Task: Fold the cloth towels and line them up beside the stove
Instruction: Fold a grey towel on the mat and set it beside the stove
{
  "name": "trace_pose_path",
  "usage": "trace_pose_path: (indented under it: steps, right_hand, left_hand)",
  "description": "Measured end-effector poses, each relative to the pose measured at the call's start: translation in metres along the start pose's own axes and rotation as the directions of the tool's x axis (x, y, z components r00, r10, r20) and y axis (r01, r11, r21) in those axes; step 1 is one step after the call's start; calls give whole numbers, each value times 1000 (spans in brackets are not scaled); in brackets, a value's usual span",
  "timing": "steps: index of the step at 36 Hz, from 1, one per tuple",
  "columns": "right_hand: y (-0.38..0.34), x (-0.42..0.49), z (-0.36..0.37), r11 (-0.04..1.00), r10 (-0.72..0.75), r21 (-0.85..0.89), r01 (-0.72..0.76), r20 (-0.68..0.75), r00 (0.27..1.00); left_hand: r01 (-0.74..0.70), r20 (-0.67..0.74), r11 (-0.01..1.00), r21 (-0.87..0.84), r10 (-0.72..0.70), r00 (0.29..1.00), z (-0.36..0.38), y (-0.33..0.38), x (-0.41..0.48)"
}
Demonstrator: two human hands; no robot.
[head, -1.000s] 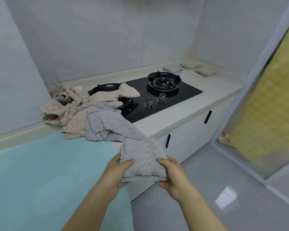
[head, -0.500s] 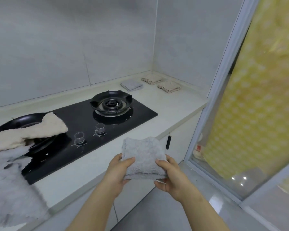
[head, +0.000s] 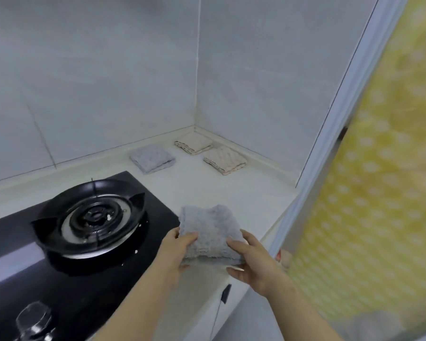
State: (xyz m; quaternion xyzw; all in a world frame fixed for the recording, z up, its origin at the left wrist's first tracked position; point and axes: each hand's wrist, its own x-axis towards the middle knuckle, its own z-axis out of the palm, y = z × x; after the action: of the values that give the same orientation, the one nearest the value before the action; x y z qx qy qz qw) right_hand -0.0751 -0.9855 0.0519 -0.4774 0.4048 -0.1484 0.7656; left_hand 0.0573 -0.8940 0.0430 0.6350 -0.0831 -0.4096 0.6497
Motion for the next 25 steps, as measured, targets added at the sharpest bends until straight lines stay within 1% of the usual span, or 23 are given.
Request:
trace_pose_path:
  steps: [4, 8, 11, 15, 17, 20, 25]
  right_hand:
    - [-24, 47, -4, 999, 24, 45, -25, 10, 1000]
    - [-42, 94, -5, 993, 57, 107, -59, 22, 998]
    - [-54, 134, -2, 992, 70, 107, -74, 42, 997]
    - [-70, 187, 6, 992, 83, 91, -90, 78, 994]
    - [-76, 211, 9, 993, 98, 63, -104, 98, 990]
    - [-87, 243, 11, 991, 136, -24, -134, 143, 980]
    - [-102, 281, 19, 978, 173, -146, -147, 185, 967]
  left_hand:
    - [54, -2, 998, -24, -54, 999, 12, 19, 50]
    - [98, -14, 986, -135, -101, 995, 17, 30, 88]
    - [113, -65, 974, -196, -128, 990, 16, 34, 121]
    - [92, -140, 965, -246, -130, 982, 18, 41, 157]
    - [79, -194, 962, -262, -133, 972, 20, 45, 171]
    - [58, -280, 956, -289, -142, 950, 21, 48, 192]
    - [-4, -427, 962, -272, -117, 897, 25, 55, 215]
